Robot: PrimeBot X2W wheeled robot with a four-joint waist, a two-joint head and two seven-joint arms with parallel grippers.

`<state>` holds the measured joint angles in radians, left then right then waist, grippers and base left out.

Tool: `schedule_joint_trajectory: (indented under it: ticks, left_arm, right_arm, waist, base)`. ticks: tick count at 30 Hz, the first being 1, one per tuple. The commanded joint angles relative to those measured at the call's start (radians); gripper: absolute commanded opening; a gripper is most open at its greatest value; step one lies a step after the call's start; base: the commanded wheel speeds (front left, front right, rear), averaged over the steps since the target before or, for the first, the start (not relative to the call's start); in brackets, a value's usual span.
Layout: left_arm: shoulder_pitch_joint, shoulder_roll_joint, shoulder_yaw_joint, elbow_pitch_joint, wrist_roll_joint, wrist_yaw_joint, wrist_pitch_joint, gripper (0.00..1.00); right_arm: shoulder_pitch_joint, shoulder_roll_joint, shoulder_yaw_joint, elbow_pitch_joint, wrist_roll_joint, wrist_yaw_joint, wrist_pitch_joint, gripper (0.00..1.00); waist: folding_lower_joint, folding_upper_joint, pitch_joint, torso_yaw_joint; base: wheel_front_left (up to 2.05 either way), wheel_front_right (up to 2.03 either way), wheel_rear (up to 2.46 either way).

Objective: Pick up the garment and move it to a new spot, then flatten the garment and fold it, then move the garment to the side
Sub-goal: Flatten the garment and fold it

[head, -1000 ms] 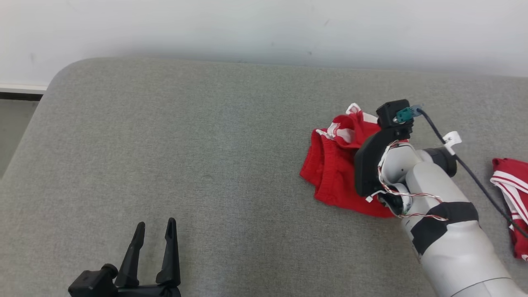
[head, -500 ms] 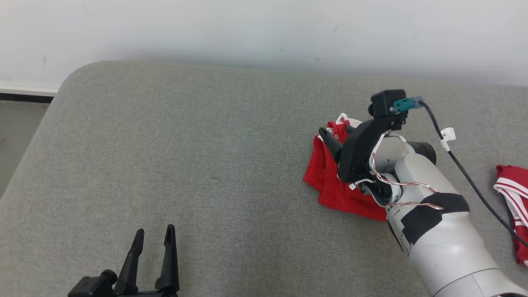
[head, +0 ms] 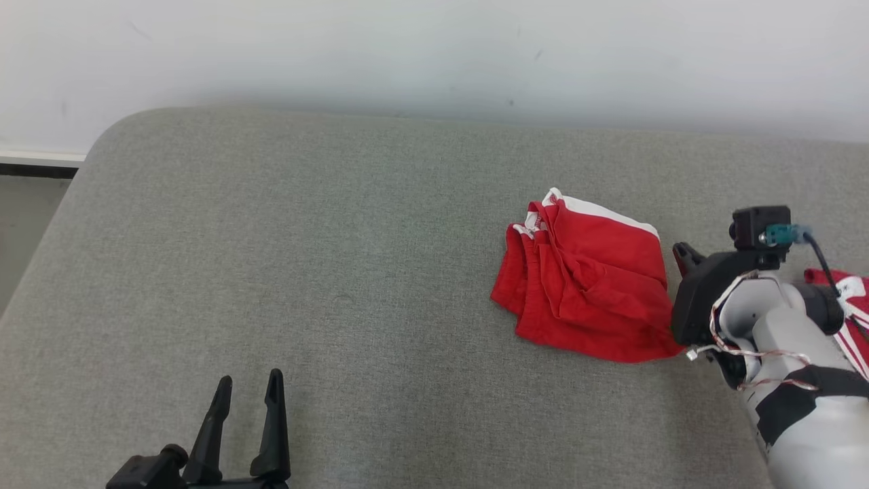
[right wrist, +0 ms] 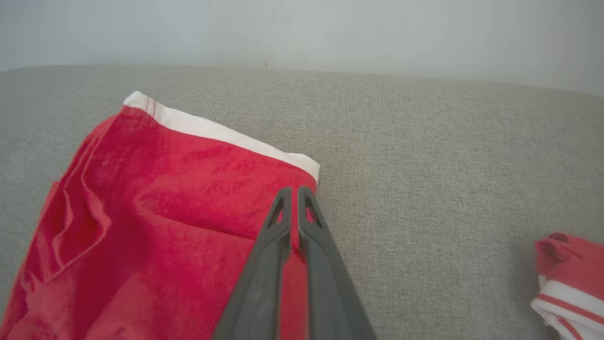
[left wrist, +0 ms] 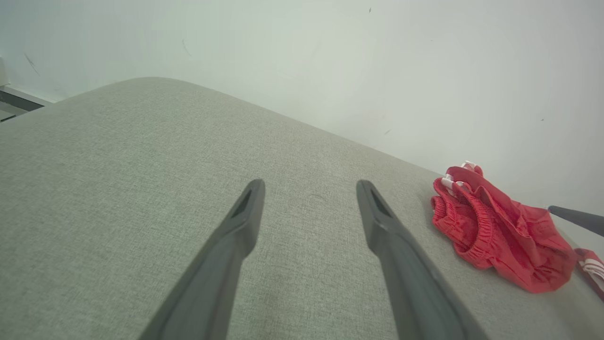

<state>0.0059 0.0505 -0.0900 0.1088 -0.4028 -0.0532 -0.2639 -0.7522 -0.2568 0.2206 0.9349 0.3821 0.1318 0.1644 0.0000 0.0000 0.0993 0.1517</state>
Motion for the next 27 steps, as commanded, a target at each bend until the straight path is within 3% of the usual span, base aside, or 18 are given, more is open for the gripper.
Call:
schedule_joint_trajectory:
  ticks: [1,7,14,23,27]
  left_arm:
    - [-0.004,0.000,0.005,-0.005,0.011,-0.003,0.000,1.00]
    - [-0.020,0.000,0.020,-0.002,0.019,-0.005,0.000,1.00]
    - [-0.021,0.000,0.023,0.005,0.018,-0.012,0.000,1.00]
    - [-0.003,0.000,0.027,0.008,0.018,-0.007,0.000,1.00]
    - [0.010,0.000,0.040,0.005,0.023,-0.001,0.000,1.00]
  right_arm:
    - [0.017,0.005,0.000,0.004,-0.012,-0.003,-0.025,0.00]
    - [0.039,0.093,0.048,0.027,-0.045,-0.003,-0.093,0.00]
    - [0.067,0.181,0.229,0.010,-0.020,-0.003,-0.067,0.00]
    - [0.117,0.196,0.461,-0.080,0.111,-0.003,-0.037,0.00]
    - [0.127,0.168,0.453,-0.155,0.188,-0.003,-0.094,0.00]
  waist:
    - [0.0000,0.0000,0.008,-0.004]
    - [0.0000,0.0000,0.021,-0.012]
    - [0.0000,0.0000,0.013,-0.010]
    - [0.0000,0.0000,-0.013,-0.017]
    - [0.0000,0.0000,-0.033,-0.036]
  base:
    - [0.00,0.00,0.00]
    - [0.00,0.00,0.00]
    - [0.00,0.00,0.00]
    - [0.00,0.00,0.00]
    - [0.00,0.00,0.00]
